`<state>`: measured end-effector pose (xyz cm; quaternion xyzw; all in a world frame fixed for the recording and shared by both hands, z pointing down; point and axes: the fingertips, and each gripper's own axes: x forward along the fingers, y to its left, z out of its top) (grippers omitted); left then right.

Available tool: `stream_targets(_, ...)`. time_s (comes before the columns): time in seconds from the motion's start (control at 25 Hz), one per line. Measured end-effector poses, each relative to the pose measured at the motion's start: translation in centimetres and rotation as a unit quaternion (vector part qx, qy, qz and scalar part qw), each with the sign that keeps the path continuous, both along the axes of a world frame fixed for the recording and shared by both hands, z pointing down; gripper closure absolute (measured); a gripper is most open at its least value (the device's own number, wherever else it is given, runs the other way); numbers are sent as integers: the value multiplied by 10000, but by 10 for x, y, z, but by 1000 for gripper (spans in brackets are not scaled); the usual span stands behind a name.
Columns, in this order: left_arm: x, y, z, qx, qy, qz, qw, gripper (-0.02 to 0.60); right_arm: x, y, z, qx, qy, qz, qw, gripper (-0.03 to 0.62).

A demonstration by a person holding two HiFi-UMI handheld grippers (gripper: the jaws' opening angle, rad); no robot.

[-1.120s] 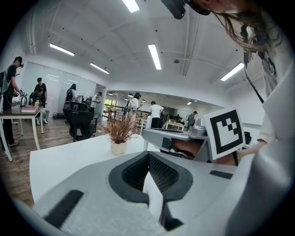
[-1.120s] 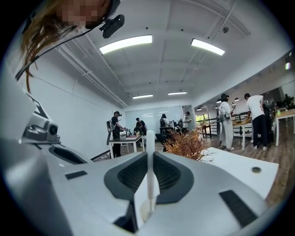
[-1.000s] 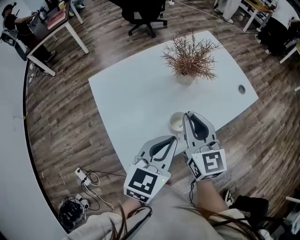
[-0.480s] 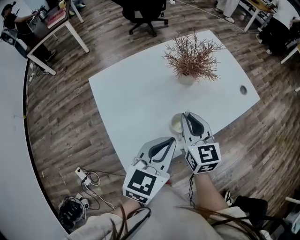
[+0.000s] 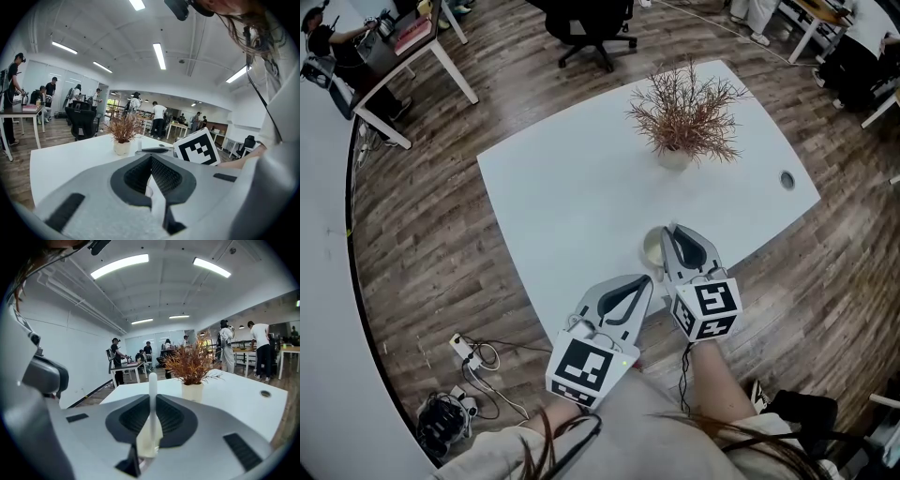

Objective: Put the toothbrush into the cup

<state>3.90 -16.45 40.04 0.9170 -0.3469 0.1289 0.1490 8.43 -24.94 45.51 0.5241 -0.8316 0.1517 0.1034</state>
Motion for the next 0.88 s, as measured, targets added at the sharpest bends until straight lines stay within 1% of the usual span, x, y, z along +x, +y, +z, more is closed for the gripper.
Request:
stream_targets(0.36, 3, 0, -1, 15, 12, 38, 10000, 574, 1, -1, 3, -123, -71, -5, 9999, 543)
stream_targets(0.64, 3, 2, -3, 27, 43, 54, 10000, 574, 4, 0, -2, -60, -91, 130, 9999, 543)
stream_targets(0.88, 4, 3, -6, 60, 72, 77, 9999, 574, 2, 5, -15, 91, -180, 134, 9997, 551)
